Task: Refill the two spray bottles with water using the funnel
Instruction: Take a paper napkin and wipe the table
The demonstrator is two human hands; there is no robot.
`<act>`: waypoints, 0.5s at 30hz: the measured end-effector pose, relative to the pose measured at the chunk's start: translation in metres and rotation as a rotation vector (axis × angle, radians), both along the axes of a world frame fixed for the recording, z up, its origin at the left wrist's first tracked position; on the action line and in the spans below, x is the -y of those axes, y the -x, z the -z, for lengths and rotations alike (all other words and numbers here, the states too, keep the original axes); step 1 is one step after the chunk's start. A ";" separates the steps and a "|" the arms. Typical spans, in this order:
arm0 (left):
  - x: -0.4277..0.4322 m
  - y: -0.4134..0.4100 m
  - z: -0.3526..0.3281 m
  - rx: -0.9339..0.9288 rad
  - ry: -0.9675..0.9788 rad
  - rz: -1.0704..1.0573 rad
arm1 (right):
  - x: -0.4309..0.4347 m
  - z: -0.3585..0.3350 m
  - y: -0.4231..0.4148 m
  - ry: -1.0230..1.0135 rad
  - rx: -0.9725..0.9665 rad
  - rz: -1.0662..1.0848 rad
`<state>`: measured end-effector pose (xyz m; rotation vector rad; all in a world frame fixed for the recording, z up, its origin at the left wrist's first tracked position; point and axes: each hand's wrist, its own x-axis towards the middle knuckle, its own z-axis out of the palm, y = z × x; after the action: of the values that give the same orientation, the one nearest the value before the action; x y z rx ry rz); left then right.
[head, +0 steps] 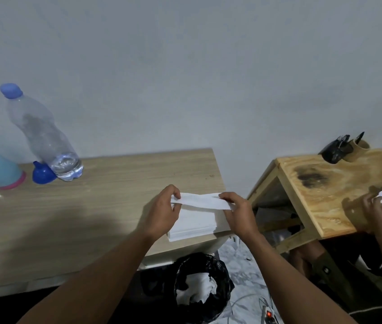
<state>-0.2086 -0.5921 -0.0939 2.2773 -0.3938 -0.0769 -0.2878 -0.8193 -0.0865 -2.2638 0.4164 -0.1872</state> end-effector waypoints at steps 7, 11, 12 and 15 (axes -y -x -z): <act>0.008 -0.024 -0.046 -0.210 0.501 -0.202 | 0.011 -0.046 -0.023 -0.424 0.147 0.251; 0.007 -0.033 -0.061 -0.233 0.563 -0.191 | 0.008 -0.058 -0.031 -0.508 0.203 0.266; 0.006 -0.033 -0.063 -0.234 0.569 -0.190 | 0.007 -0.058 -0.033 -0.485 0.209 0.271; 0.001 -0.033 -0.063 -0.257 0.573 -0.186 | 0.003 -0.058 -0.035 -0.430 0.247 0.286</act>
<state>-0.1757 -0.5933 -0.0313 1.6996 -0.0521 -0.1401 -0.2533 -0.8219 -0.0290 -1.7293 0.5848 -0.4714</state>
